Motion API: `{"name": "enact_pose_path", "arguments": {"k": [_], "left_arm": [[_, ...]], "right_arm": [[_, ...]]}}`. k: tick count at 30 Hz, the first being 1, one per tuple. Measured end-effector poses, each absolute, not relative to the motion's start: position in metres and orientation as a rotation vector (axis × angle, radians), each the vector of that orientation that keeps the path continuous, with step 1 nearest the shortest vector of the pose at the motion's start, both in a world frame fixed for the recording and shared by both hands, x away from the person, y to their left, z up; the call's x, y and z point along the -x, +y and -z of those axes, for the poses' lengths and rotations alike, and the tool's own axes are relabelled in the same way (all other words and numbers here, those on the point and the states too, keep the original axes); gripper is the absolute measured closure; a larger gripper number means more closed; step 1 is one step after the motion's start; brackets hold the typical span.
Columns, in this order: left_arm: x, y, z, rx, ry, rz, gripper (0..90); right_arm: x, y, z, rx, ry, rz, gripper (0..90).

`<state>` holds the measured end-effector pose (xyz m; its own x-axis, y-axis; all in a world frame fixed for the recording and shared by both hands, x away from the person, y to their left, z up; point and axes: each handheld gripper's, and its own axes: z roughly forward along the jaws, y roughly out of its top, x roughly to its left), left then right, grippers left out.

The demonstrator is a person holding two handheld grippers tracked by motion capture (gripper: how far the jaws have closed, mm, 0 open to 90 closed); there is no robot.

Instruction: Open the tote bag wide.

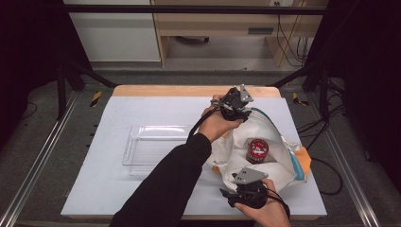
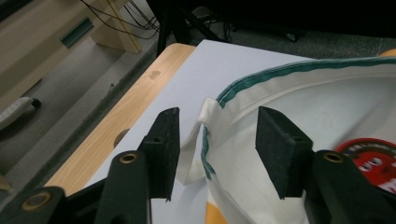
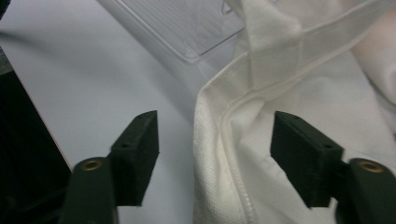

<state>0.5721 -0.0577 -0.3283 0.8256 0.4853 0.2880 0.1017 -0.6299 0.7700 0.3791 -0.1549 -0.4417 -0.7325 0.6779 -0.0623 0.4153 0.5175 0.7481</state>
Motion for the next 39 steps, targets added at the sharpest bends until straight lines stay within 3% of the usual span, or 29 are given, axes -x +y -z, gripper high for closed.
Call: {"name": "enact_pose_path", "arguments": {"k": [6,13,22,32,39], "left_arm": [[-0.541,-0.033,0.308,-2.171,0.409,-0.641,45.5],[-0.507,0.004,0.31,-2.142,0.433,-0.631,41.8],[-0.47,0.032,0.33,-2.122,0.434,-0.607,40.0],[-0.439,0.022,0.369,-2.139,0.415,-0.577,37.0],[-0.437,0.013,0.392,-2.178,0.412,-0.57,33.9]], "right_arm": [[-0.377,-0.165,0.431,-0.954,2.341,-1.099,20.3],[-0.371,-0.179,0.418,-0.963,2.223,-1.119,20.1],[-0.369,-0.213,0.379,-0.937,2.11,-1.061,34.8],[-0.401,-0.264,0.336,-0.971,2.063,-0.869,57.6],[-0.442,-0.271,0.335,-0.986,2.105,-0.804,60.8]]}}
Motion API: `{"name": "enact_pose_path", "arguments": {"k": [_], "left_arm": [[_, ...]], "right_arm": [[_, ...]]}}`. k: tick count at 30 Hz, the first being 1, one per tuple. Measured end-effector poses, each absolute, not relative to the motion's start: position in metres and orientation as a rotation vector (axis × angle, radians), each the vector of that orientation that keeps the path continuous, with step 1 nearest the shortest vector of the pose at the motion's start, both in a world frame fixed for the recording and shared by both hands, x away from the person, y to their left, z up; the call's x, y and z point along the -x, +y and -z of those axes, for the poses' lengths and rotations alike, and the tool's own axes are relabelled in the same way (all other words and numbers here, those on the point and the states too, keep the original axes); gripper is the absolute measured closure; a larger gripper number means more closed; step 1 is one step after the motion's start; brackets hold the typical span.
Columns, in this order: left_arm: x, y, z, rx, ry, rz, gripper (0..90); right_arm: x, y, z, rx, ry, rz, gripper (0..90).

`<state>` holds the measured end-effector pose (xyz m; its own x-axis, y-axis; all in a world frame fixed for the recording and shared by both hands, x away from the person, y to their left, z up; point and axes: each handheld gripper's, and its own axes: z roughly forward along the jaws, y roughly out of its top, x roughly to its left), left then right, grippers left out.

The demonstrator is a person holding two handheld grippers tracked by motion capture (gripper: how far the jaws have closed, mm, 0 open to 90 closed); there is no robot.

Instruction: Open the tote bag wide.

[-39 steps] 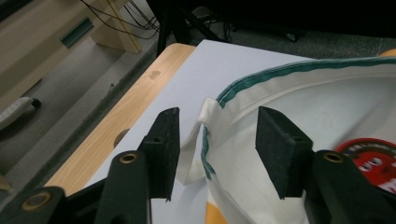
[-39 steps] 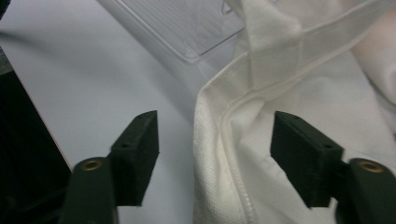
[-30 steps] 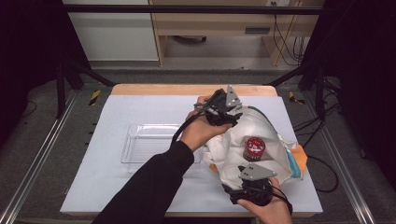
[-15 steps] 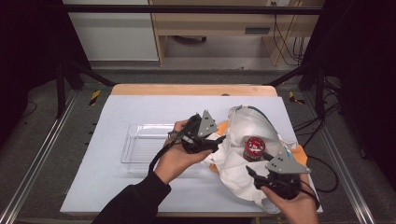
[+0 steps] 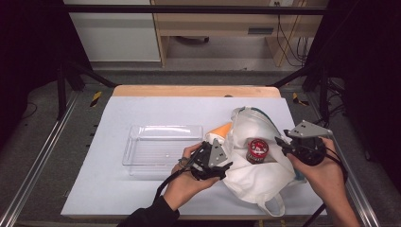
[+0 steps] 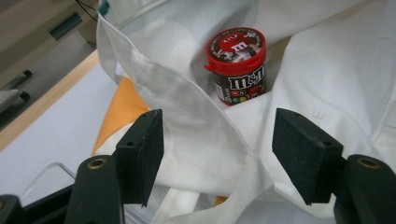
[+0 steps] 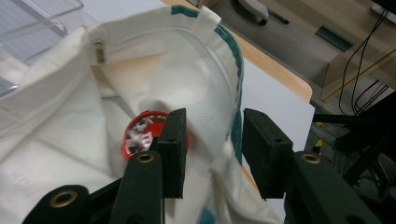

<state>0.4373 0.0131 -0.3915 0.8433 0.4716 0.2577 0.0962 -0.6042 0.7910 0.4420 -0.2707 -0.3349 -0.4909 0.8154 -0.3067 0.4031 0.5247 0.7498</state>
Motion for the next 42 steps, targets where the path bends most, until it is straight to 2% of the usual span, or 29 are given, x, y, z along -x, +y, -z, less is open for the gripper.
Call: {"name": "enact_pose_path", "arguments": {"k": [6,10,13,14,16,21,24,33,42], "left_arm": [[-0.442,0.007,0.408,-2.212,0.438,-0.529,31.4],[-0.442,0.001,0.418,-2.24,0.43,-0.504,32.4],[-0.442,-0.001,0.423,-2.255,0.432,-0.479,41.9],[-0.443,-0.001,0.424,-2.258,0.433,-0.48,44.6],[-0.444,0.0,0.426,-2.253,0.444,-0.474,55.4],[-0.444,0.002,0.427,-2.273,0.427,-0.475,73.5],[-0.443,0.002,0.427,-2.273,0.429,-0.466,78.8],[-0.443,0.011,0.423,-2.257,0.445,-0.431,81.6],[-0.441,0.011,0.433,-2.272,0.426,-0.436,81.7]], "right_arm": [[-0.464,-0.277,0.344,-1.044,2.136,-0.756,50.7],[-0.47,-0.28,0.357,-1.066,2.18,-0.708,53.0],[-0.475,-0.284,0.369,-1.086,2.217,-0.639,64.5],[-0.477,-0.286,0.373,-1.092,2.225,-0.621,70.8],[-0.48,-0.29,0.381,-1.104,2.227,-0.583,77.9],[-0.491,-0.304,0.396,-1.138,2.219,-0.537,82.0],[-0.497,-0.311,0.4,-1.144,2.196,-0.504,82.2],[-0.512,-0.331,0.39,-1.193,2.055,-0.494,82.4],[-0.515,-0.329,0.424,-1.218,2.122,-0.491,82.2]]}}
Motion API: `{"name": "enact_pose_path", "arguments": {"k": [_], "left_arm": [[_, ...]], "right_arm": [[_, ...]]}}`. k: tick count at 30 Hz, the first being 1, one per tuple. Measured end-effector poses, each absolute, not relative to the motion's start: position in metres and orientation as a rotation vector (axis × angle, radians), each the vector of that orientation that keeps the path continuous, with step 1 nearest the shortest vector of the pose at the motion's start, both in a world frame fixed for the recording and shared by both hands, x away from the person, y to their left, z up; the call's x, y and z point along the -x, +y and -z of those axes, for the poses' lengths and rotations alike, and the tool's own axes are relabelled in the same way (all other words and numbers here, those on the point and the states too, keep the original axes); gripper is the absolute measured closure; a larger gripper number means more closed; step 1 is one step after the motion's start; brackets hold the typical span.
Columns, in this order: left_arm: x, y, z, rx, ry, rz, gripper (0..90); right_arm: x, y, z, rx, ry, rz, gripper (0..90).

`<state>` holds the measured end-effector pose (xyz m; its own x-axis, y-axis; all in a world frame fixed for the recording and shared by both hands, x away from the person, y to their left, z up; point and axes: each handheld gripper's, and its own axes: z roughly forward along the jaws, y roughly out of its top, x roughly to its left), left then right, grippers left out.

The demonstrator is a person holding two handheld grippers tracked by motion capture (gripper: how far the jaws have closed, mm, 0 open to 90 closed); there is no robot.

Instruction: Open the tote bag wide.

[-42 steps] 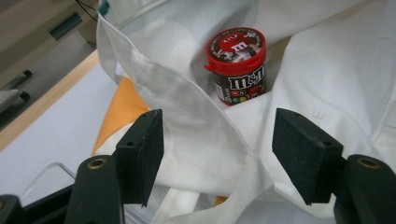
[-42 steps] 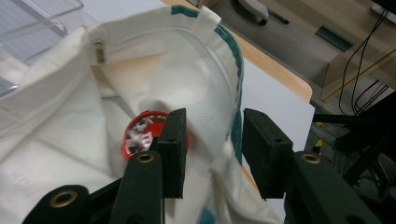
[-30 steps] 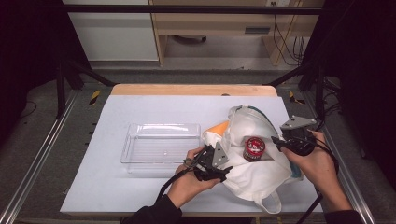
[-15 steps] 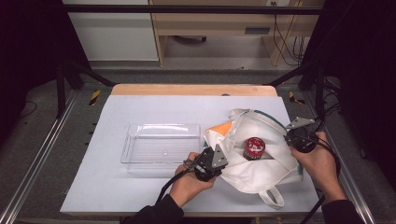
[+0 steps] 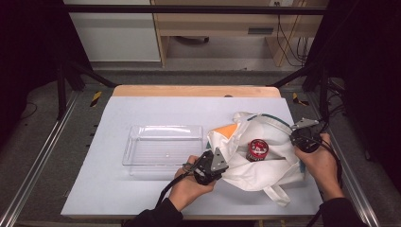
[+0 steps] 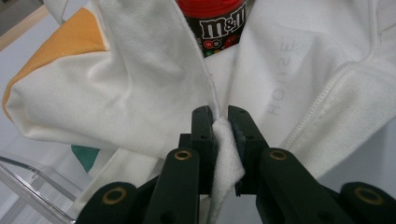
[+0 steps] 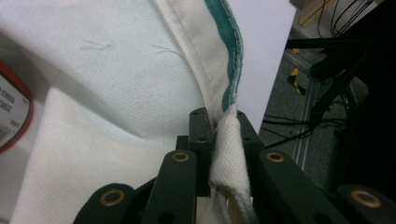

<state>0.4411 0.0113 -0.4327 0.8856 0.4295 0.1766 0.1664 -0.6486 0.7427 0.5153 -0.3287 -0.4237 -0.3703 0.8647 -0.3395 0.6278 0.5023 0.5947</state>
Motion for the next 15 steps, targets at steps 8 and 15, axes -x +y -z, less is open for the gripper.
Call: {"name": "enact_pose_path", "arguments": {"k": [8,15], "left_arm": [[-0.4372,0.0155,0.4377,-2.277,0.421,-0.435,81.9],[-0.4362,0.0161,0.4375,-2.268,0.418,-0.441,81.7]], "right_arm": [[-0.5129,-0.3294,0.4353,-1.237,2.132,-0.496,81.9],[-0.5101,-0.3321,0.4266,-1.245,2.105,-0.558,72.0]]}}
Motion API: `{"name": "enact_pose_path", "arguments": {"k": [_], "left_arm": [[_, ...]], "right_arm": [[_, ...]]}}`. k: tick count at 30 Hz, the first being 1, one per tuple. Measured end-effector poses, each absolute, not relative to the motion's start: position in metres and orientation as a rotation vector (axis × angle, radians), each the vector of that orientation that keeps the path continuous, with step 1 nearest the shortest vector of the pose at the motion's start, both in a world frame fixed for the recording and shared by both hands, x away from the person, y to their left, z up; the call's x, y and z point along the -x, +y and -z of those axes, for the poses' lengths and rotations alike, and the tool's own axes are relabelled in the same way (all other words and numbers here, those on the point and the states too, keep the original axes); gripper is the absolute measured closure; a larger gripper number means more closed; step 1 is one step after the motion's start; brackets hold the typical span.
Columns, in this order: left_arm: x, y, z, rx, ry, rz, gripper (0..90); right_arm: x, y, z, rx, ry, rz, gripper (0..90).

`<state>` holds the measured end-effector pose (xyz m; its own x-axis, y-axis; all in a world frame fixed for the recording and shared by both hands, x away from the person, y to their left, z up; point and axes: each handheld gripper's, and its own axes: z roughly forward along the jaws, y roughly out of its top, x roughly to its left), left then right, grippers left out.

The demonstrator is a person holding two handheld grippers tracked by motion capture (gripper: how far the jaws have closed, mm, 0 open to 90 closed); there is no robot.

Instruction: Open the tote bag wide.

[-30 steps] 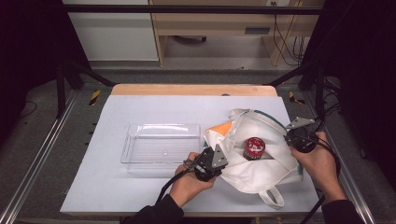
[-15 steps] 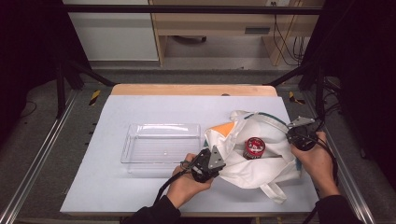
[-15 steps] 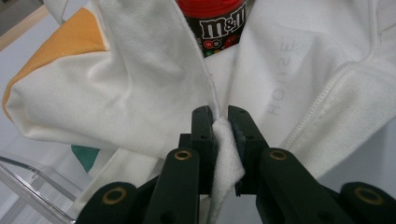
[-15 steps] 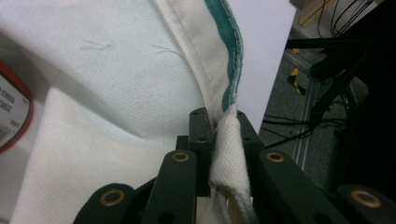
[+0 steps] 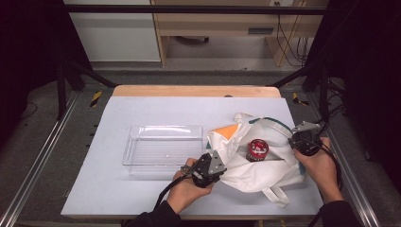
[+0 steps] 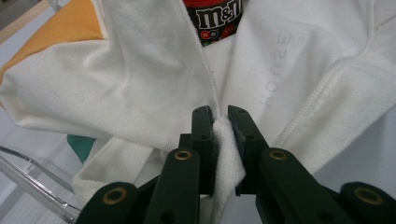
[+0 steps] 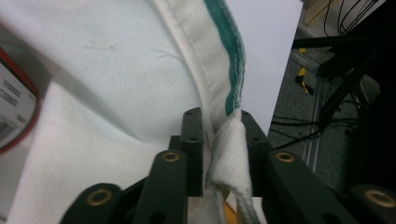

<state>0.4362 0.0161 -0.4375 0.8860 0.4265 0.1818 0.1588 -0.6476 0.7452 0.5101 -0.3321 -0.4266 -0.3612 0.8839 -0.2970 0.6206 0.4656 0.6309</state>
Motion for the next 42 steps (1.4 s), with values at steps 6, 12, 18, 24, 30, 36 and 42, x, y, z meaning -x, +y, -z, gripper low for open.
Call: {"name": "enact_pose_path", "arguments": {"k": [6,12,18,24,30,36,42], "left_arm": [[-0.435,0.016,0.435,-2.269,0.413,-0.45,81.7],[-0.438,0.015,0.436,-2.269,0.411,-0.437,81.8],[-0.437,0.016,0.436,-2.273,0.411,-0.448,81.9],[-0.438,0.018,0.436,-2.263,0.414,-0.431,81.9],[-0.439,0.019,0.437,-2.264,0.409,-0.431,82.0],[-0.438,0.021,0.436,-2.26,0.419,-0.437,81.9],[-0.439,0.02,0.437,-2.256,0.43,-0.439,81.9]], "right_arm": [[-0.505,-0.33,0.406,-1.19,2.086,-0.644,58.2],[-0.52,-0.329,0.387,-1.184,2.09,-0.727,55.2],[-0.536,-0.331,0.396,-1.222,2.127,-0.795,56.9],[-0.537,-0.329,0.397,-1.23,2.144,-0.786,54.3],[-0.545,-0.332,0.407,-1.264,2.197,-0.734,56.2],[-0.54,-0.329,0.412,-1.257,2.244,-0.705,72.0],[-0.534,-0.32,0.42,-1.196,2.236,-0.612,87.1]]}}
